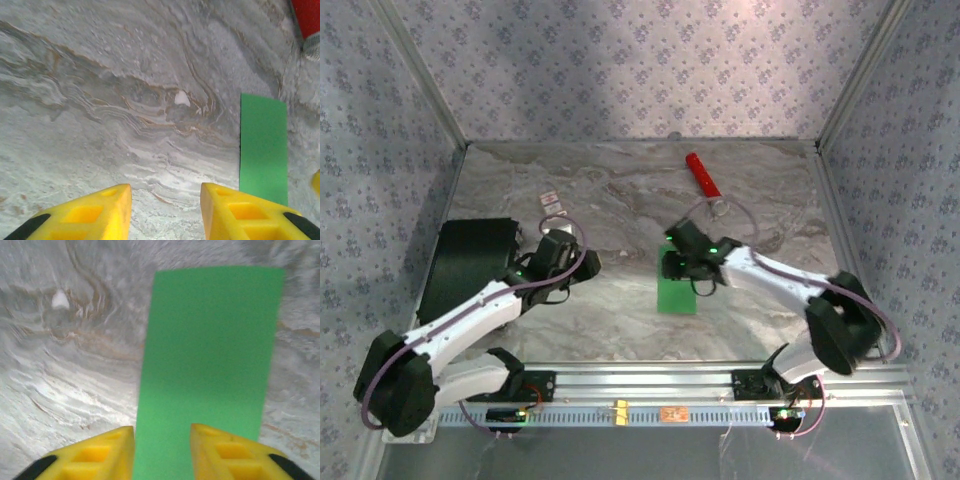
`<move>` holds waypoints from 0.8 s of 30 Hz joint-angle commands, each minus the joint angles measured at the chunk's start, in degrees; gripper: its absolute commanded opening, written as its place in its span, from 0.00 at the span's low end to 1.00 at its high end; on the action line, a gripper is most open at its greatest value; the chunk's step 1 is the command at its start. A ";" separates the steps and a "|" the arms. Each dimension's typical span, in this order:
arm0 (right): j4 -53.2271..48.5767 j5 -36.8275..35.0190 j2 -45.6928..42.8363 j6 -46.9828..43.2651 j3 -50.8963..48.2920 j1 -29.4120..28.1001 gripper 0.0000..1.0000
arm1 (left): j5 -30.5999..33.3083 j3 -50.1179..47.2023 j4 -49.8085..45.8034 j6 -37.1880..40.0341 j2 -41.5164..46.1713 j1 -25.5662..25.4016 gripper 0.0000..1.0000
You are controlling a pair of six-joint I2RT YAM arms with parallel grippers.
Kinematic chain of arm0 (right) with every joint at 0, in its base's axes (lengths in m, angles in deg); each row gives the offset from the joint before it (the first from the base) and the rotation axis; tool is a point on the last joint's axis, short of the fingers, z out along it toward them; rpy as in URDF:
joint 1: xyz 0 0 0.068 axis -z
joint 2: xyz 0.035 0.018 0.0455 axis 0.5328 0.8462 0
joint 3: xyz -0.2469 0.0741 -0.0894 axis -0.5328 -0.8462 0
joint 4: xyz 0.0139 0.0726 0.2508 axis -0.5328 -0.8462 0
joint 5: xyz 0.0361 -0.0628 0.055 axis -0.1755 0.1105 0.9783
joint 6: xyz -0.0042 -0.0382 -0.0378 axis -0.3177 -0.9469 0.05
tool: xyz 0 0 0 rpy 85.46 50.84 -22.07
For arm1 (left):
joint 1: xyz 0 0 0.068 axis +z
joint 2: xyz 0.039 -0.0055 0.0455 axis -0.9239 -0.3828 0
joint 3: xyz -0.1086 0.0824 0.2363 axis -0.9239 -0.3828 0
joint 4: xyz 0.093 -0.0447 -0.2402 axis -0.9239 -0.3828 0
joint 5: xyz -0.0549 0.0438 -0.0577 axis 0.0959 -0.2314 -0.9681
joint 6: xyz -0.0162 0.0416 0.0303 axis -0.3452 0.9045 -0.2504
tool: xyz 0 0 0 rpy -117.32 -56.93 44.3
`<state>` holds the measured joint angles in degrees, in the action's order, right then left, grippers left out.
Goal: Fold a paper plane with a square sheet of paper (pick it up from the middle)
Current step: Turn over the paper at the center of the table, then third fold the triangle at the center of the table.
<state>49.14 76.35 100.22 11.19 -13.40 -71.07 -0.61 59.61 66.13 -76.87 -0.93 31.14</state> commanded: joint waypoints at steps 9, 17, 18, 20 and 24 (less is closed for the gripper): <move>19.93 28.70 -9.69 6.63 -21.45 18.34 0.20 | -21.24 9.01 8.78 1.24 -18.11 -0.79 0.37; 25.68 32.37 -4.16 8.34 -21.49 18.78 0.12 | -26.26 12.75 13.98 -1.97 -28.59 -4.67 0.38; 25.88 32.33 -3.45 8.34 -21.29 18.87 0.12 | -26.37 12.84 14.51 -2.34 -29.24 -4.89 0.39; 26.63 32.49 -1.73 8.13 -21.13 18.97 0.11 | -26.76 12.97 15.54 -3.14 -30.32 -5.26 0.40; 28.46 33.03 1.18 8.12 -21.52 19.50 0.11 | -27.97 13.15 16.91 -4.09 -32.02 -5.57 0.41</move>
<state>75.30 107.59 99.85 18.71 -35.32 -52.16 -26.29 70.78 80.22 -79.64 -31.84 25.83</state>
